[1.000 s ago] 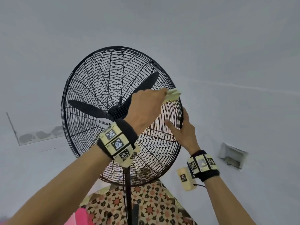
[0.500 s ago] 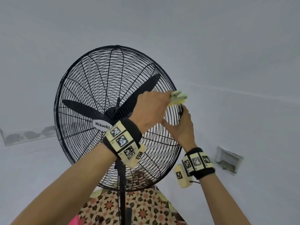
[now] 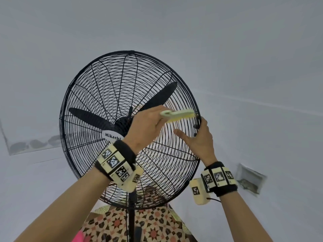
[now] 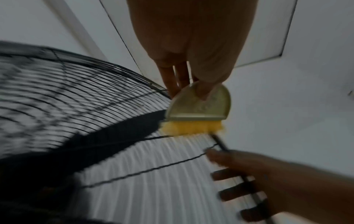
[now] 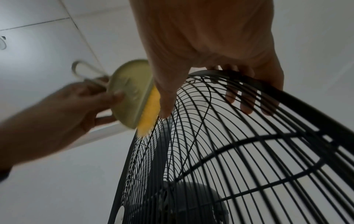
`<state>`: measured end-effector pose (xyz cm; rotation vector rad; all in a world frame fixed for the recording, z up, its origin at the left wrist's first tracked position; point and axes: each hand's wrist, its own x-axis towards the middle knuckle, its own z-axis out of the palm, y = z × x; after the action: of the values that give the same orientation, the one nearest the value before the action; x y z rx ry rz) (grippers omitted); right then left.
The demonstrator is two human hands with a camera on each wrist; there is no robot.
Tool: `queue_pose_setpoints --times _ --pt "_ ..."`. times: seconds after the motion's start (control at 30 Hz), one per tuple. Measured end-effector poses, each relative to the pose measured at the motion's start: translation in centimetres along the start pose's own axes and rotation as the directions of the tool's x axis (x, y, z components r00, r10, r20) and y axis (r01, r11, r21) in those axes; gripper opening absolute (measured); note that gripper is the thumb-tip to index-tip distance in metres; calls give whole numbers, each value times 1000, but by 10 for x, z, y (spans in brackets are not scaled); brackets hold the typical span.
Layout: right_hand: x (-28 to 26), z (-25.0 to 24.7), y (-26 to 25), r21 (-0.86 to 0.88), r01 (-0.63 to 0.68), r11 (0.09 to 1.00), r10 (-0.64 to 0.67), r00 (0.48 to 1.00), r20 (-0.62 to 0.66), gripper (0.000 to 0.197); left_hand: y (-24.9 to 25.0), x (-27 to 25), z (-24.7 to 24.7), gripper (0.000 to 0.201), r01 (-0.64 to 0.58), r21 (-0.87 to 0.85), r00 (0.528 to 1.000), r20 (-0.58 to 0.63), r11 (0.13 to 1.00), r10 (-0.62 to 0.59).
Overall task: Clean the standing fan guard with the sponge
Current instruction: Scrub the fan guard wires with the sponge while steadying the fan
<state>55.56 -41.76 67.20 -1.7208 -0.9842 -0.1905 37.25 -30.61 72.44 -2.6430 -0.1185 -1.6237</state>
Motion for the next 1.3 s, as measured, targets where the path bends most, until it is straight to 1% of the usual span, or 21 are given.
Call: queue_pose_setpoints --times 0.07,0.13,0.23,0.33,0.43,0.53,0.57,0.63,0.7,0.73,0.83,0.9,0.97,1.07,1.13,1.2,1.3 --pt "0 -1 3 10 -20 1000 20 1000 9 110 -18 -17 -4 20 53 0 998 -31 999 -53" --pt "1 -3 4 10 -36 999 36 999 19 112 -27 -25 -5 19 77 19 996 -48 997 -76" --pt "3 -4 -3 -7 -48 999 48 998 41 112 -23 -18 -1 21 32 10 997 -69 999 -31" --pt "8 -6 -17 -66 -32 997 36 997 65 117 -15 -15 5 24 -6 18 996 -92 1000 8" --pt "18 -9 -25 -121 11 993 -2 998 69 125 -26 -30 4 28 20 7 996 -92 1000 -20" --pt "22 -9 -26 -168 2 986 15 995 101 128 -39 -48 -4 25 99 21 989 -110 995 -96" --pt "22 -9 -26 -180 -6 984 25 994 108 129 -39 -50 -5 24 103 22 988 -116 994 -100" --pt "23 -9 -27 -204 -13 979 37 993 115 132 -32 -47 -5 28 58 9 991 -121 998 -57" --pt "23 -9 -26 -218 -14 976 40 992 116 134 -24 -41 -3 29 27 2 994 -108 1000 -27" --pt "22 -8 -26 -219 -16 976 42 993 112 133 -23 -40 -2 27 34 13 995 -96 999 -33" --pt "19 -7 -25 -231 -40 972 64 993 97 130 -32 -51 -3 24 128 58 989 -86 990 -123" --pt "18 -7 -25 -233 -51 971 74 993 88 130 -40 -62 -8 22 166 104 984 -83 981 -158" --pt "18 -6 -27 -247 -66 967 89 992 83 130 -41 -65 -12 21 155 113 986 -83 981 -146" --pt "18 -3 -29 -277 -69 958 96 992 85 133 -28 -54 -12 22 61 56 993 -108 997 -55" --pt "16 -3 -28 -292 -67 954 92 993 71 137 -20 -46 -7 24 27 45 996 -86 999 -23" --pt "15 -4 -24 -287 -71 955 90 994 55 139 -22 -50 -7 23 61 69 998 -39 996 -59" --pt "14 -7 -18 -276 -90 957 106 994 42 136 -40 -68 -16 22 120 148 993 -17 982 -119"
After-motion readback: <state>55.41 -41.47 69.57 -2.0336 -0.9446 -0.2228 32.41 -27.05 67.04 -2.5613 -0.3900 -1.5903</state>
